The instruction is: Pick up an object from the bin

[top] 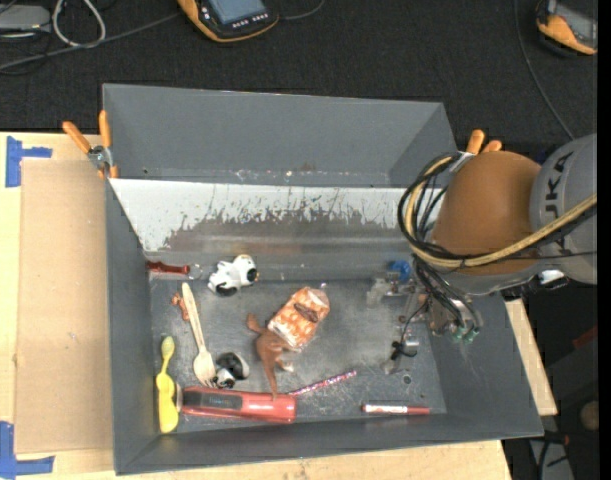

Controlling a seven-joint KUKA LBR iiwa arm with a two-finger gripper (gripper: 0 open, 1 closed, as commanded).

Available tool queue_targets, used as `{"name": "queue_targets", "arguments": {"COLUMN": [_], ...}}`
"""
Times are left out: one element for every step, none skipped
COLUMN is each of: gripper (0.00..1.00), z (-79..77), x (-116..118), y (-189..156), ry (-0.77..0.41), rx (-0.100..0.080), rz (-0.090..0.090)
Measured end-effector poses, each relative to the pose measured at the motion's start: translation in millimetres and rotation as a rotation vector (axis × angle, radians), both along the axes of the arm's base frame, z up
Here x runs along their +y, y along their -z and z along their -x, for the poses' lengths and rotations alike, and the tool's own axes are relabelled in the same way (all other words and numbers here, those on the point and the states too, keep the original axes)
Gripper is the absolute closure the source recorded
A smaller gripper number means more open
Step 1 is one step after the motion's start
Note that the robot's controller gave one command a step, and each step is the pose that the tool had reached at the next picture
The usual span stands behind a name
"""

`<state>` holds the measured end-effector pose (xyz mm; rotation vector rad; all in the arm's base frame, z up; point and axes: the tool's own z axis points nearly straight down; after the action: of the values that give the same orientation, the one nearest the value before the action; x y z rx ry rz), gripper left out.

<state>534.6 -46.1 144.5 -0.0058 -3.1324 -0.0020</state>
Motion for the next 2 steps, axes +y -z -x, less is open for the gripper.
{"name": "queue_targets", "arguments": {"gripper": [0.0,0.0], "z": [-1.8,-5.4], "x": [0.2,19.3], "y": [-4.2,6.6], "ry": [-0.002,-0.001], "rx": [-0.007,-0.011], "rz": [0.001,0.004]}}
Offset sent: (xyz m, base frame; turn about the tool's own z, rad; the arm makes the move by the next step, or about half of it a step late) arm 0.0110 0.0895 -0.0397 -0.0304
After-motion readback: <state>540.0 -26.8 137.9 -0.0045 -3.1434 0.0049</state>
